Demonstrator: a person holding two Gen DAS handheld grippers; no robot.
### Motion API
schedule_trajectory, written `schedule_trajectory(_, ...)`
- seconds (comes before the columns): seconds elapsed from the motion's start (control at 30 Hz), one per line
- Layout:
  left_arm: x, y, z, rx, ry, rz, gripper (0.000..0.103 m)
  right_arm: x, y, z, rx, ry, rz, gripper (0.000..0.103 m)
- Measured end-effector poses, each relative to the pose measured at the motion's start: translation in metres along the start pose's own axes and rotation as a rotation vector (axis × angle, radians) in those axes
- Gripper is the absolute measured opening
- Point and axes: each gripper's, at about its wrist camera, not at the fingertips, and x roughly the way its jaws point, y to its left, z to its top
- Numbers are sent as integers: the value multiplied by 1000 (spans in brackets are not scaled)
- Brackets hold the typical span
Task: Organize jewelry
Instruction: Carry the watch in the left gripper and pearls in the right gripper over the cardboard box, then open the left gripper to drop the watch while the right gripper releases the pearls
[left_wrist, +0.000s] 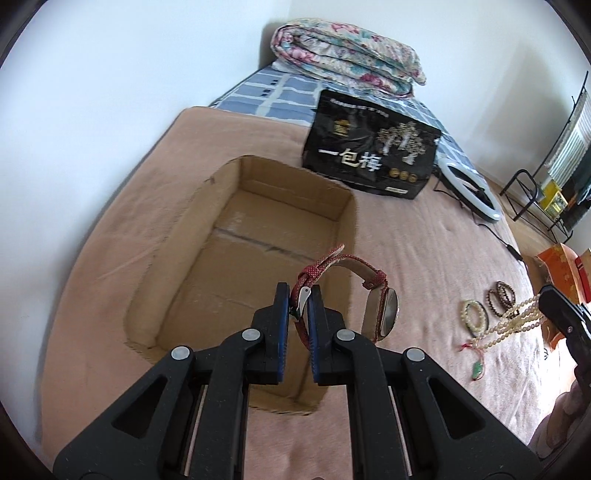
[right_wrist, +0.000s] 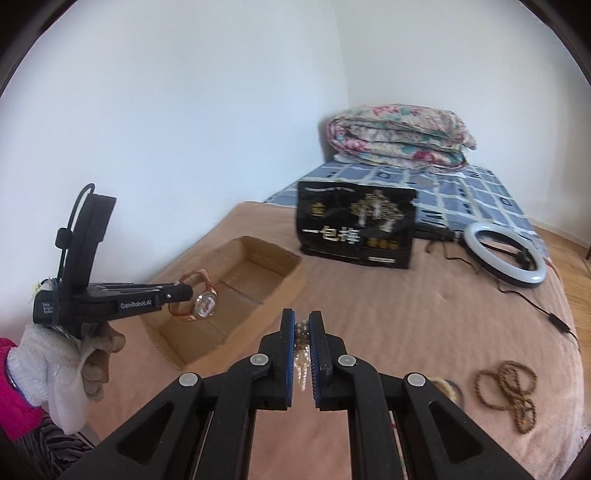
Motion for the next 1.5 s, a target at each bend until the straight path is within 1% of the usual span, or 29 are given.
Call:
schedule_trajectory(0.27, -2, 45, -7, -45, 21, 53, 8, 42, 46, 8, -14, 4, 94, 5)
schedule_trajectory(0.5, 6, 66, -15, -43, 50, 78, 8, 77, 73, 10, -18, 24, 153, 5)
schedule_trajectory(0.63, 10, 70, -18, -39, 62, 82, 7, 92, 81, 8, -5, 38, 177, 5)
schedule_trajectory(0.73, 12, 73, -19, -40, 70, 83, 8, 102, 85, 7, -7, 47, 179, 5)
schedule_trajectory(0.87, 18, 75, -19, -53, 90, 79, 7, 119, 84, 2, 21, 79, 191, 5)
schedule_trajectory(0.97, 23, 74, -19, -51, 101, 84, 7, 127, 85, -2, 19, 106, 193, 5)
schedule_trajectory(1.1, 24, 72, -19, -47, 107, 81, 8, 128, 88, -5, 6, 120, 180, 6)
schedule_trajectory(1.17, 26, 72, -18, -51, 113, 78, 8, 128, 87, -6, 9, 118, 174, 9)
schedule_trajectory(1.23, 26, 72, -18, -55, 115, 82, 11, 125, 85, -5, 20, 113, 172, 28)
schedule_trajectory(1.27, 26, 73, -18, -59, 116, 82, 13, 125, 84, -4, 22, 109, 167, 29)
schedule_trajectory(1.33, 26, 73, -18, -67, 120, 70, 19, 124, 83, -4, 20, 108, 158, 29)
schedule_trajectory(1.5, 19, 72, -17, -73, 92, 72, 19, 117, 79, -4, 26, 105, 136, 30)
